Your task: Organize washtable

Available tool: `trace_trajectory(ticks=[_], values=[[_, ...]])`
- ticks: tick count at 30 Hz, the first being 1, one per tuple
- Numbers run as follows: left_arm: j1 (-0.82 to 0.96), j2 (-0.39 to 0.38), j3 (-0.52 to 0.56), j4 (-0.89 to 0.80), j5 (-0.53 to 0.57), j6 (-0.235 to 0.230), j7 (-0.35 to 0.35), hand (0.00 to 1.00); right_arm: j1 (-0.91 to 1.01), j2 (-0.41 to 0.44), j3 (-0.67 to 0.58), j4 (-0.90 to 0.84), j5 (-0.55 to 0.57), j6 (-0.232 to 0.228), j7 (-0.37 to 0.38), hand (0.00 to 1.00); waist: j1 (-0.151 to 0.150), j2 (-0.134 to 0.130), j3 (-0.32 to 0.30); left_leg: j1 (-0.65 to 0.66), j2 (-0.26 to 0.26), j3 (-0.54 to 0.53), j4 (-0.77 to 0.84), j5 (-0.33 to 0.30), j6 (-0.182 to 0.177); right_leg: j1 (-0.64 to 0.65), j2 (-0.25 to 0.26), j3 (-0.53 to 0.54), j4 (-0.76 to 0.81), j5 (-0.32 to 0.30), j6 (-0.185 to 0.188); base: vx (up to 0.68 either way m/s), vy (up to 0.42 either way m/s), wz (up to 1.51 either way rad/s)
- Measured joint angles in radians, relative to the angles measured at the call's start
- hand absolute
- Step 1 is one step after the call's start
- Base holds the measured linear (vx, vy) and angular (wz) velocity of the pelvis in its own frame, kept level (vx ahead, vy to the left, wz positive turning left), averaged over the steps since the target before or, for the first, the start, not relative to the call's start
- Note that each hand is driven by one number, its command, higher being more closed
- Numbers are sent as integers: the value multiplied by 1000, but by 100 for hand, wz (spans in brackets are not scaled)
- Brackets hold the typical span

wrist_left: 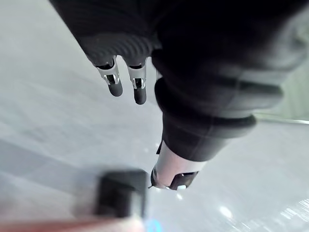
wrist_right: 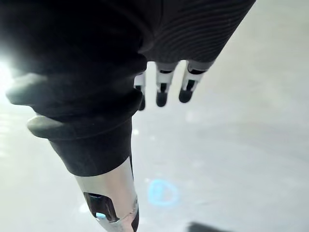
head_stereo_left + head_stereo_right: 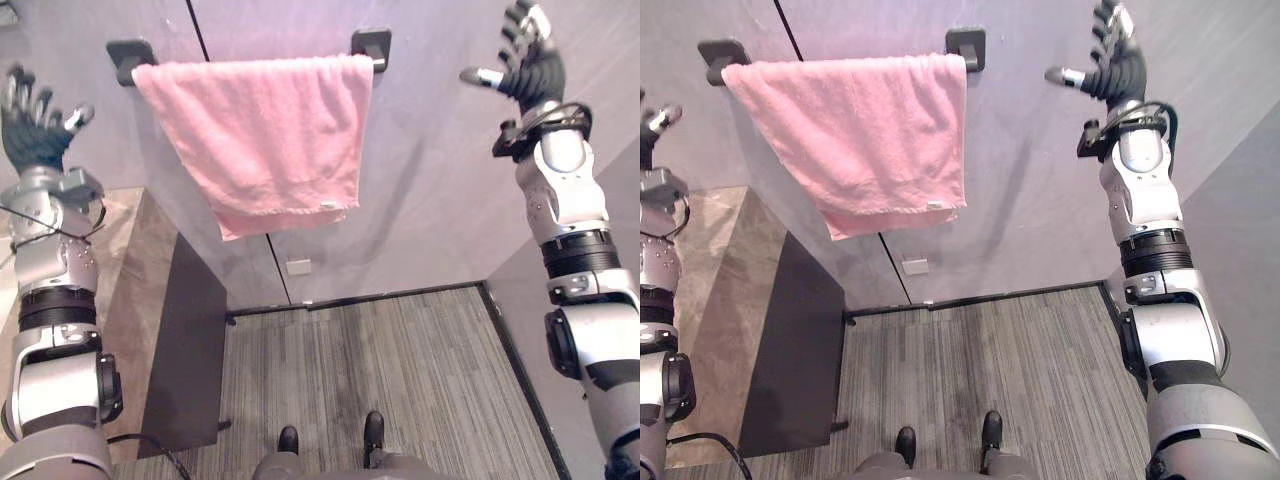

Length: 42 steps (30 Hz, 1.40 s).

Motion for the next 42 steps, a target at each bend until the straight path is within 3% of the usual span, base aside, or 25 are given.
trace_trajectory(ticks=[4, 8, 12, 15, 20, 25, 30, 33, 42], values=[[107, -1, -177, -255, -3, -49, -46, 0, 111, 0, 128, -216, 70, -57, 32, 0, 0, 19, -55, 22, 0, -20, -7, -1, 1, 36, -3, -26, 0, -9, 5, -30, 26, 19], [235, 0, -343, -371, -41, -35, -136, 0, 173, 0, 415, -272, 121, -38, 146, 0, 4, 18, -81, 41, 5, -23, -24, -6, 9, 62, -5, -51, -4, -25, 13, -69, 11, 19], [295, 5, -364, -375, -80, -12, -177, 0, 177, -10, 545, -270, 208, -15, 227, 0, 8, 9, -89, 34, 13, -17, -41, 2, 18, 60, -8, -77, -5, -26, 11, -51, -1, 22], [302, 14, -379, -370, -101, -10, -176, 0, 175, -20, 601, -255, 251, -15, 245, 0, 27, 4, -99, 29, 18, -16, -41, 6, 12, 56, -4, -79, -5, -25, 12, -9, -2, 6], [270, 14, -461, -287, -116, 0, -178, 0, 124, -8, 708, -123, 262, 1, 259, 0, 33, 5, -108, -6, 18, -18, -42, 29, 3, 25, -4, -82, -5, -17, 7, 0, 0, 0], [96, -2, -589, -136, -139, 4, -184, 0, 16, 53, 710, 22, 261, 7, 248, 0, 46, 7, -84, -50, 18, -20, -59, 64, 2, -27, -4, -89, 0, 4, -2, 10, 5, 1], [-122, -3, -771, -78, -208, 49, -260, 0, -108, 159, 711, 117, 252, 8, 207, 0, 61, 21, -27, -113, 15, -3, -60, 86, 3, -106, -8, -77, 0, 29, -5, -15, 26, -8], [-226, -35, -799, 10, -226, 68, -260, 0, -132, 222, 702, 183, 253, 25, 176, 0, 60, 26, -7, -164, 17, 9, -60, 94, 3, -161, -6, -72, 0, 42, -11, -39, 29, -10], [-380, -175, -783, 228, -201, 89, -239, 0, -249, 294, 618, 349, 185, 68, 149, 0, 57, 45, 49, -189, 16, 32, -61, 96, 2, -198, -6, -58, 0, 47, -10, 1, 56, -7]])
